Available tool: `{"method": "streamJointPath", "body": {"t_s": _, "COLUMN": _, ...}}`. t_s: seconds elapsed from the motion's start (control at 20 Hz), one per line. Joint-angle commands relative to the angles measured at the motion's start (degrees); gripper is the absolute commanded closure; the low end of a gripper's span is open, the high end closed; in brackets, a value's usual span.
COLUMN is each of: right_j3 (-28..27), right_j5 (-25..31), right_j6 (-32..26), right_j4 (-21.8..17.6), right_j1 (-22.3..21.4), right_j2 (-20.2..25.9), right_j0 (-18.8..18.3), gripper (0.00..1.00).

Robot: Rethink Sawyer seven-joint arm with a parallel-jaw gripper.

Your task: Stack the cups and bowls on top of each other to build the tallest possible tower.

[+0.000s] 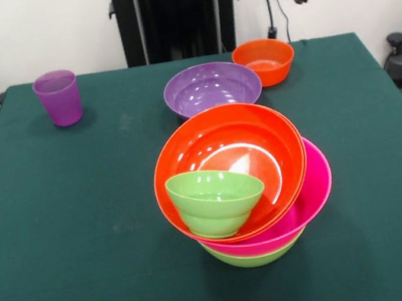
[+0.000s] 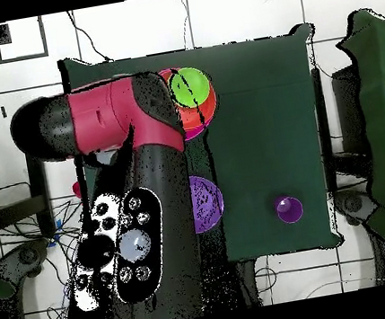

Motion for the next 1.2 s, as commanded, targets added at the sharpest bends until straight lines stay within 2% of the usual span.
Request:
{"method": "streamJointPath", "body": {"t_s": 0.05, "right_j3": 9.5, "right_j5": -6.3, "right_j6": 2.1, "right_j4": -2.6, "right_j1": 1.1, "right_j2": 2.9, "right_j0": -2.2, "gripper": 0.0}}
{"method": "streamJointPath", "body": {"t_s": 0.4, "right_j3": 12.5, "right_j5": -10.5, "right_j6": 6.3, "right_j4": -1.1, "right_j1": 1.2, "right_j2": 2.6, "right_j0": -1.6, "gripper": 0.0}}
{"method": "streamJointPath", "body": {"t_s": 0.65, "right_j3": 16.2, "right_j5": -15.7, "right_j6": 6.6, "right_j4": -0.3, "right_j1": 1.1, "right_j2": 3.2, "right_j0": -2.3, "gripper": 0.0}}
{"method": "streamJointPath", "body": {"t_s": 1.2, "right_j3": 19.7, "right_j5": -19.2, "right_j6": 8.5, "right_j4": 1.9, "right_j1": 1.5, "right_j2": 3.8, "right_j0": -2.5, "gripper": 0.0}}
